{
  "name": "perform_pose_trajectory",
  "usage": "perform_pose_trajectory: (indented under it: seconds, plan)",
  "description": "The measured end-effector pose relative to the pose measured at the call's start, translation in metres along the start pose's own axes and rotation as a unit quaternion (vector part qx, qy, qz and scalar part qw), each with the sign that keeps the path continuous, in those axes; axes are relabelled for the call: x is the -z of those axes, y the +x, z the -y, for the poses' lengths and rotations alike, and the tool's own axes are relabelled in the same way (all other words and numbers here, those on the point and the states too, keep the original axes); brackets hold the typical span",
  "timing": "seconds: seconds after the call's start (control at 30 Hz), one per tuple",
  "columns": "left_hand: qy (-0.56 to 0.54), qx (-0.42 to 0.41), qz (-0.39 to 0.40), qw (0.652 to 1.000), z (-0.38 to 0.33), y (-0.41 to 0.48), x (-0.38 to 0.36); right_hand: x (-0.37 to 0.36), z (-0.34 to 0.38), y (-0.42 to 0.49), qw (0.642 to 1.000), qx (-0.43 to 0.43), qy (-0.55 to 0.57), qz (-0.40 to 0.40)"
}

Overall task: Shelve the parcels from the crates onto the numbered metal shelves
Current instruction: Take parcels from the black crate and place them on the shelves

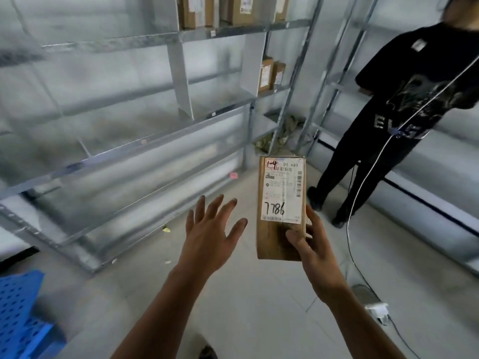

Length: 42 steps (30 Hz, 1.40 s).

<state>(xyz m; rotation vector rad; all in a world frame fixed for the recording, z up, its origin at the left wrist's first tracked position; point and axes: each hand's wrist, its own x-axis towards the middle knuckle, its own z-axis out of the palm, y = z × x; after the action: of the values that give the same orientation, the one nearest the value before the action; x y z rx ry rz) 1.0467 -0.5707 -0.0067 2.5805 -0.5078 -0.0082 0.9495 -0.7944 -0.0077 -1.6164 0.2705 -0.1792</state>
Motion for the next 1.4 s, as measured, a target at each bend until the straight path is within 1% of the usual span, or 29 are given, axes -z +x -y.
perform_pose_trajectory:
  seconds: [0.17, 0.33, 0.47, 0.67, 0.8, 0.93, 1.13, 1.3, 1.4]
  plan:
    - [-0.014, -0.012, 0.040, 0.999, 0.005, 0.092, -0.016, 0.006, 0.002, 0.048, 0.999, -0.015, 0.012, -0.030]
    - [-0.001, -0.056, 0.078, 0.995, -0.009, 0.176, -0.057, 0.030, -0.005, 0.108, 0.997, -0.027, 0.014, -0.067]
    - [0.001, -0.065, 0.085, 0.994, -0.034, 0.255, -0.094, 0.065, -0.021, 0.175, 0.995, -0.026, 0.031, -0.086]
    - [0.043, -0.073, 0.128, 0.988, -0.088, 0.385, -0.127, 0.134, -0.030, 0.294, 0.994, -0.025, 0.048, -0.097]
    - [0.030, -0.075, 0.111, 0.991, -0.128, 0.467, -0.128, 0.183, -0.016, 0.377, 0.994, -0.015, 0.047, -0.097]
    - [-0.024, -0.082, 0.070, 0.994, -0.149, 0.535, -0.129, 0.212, -0.006, 0.456, 0.993, -0.008, 0.057, -0.100]
    - [-0.008, -0.074, 0.052, 0.996, -0.148, 0.654, -0.148, 0.232, -0.005, 0.580, 0.995, 0.004, 0.048, -0.083]
    - [-0.033, -0.091, 0.038, 0.995, -0.147, 0.762, -0.159, 0.247, 0.007, 0.690, 0.994, 0.017, 0.045, -0.103]
    - [-0.072, -0.098, 0.045, 0.992, -0.153, 0.822, -0.156, 0.256, 0.025, 0.749, 0.994, 0.020, 0.041, -0.102]
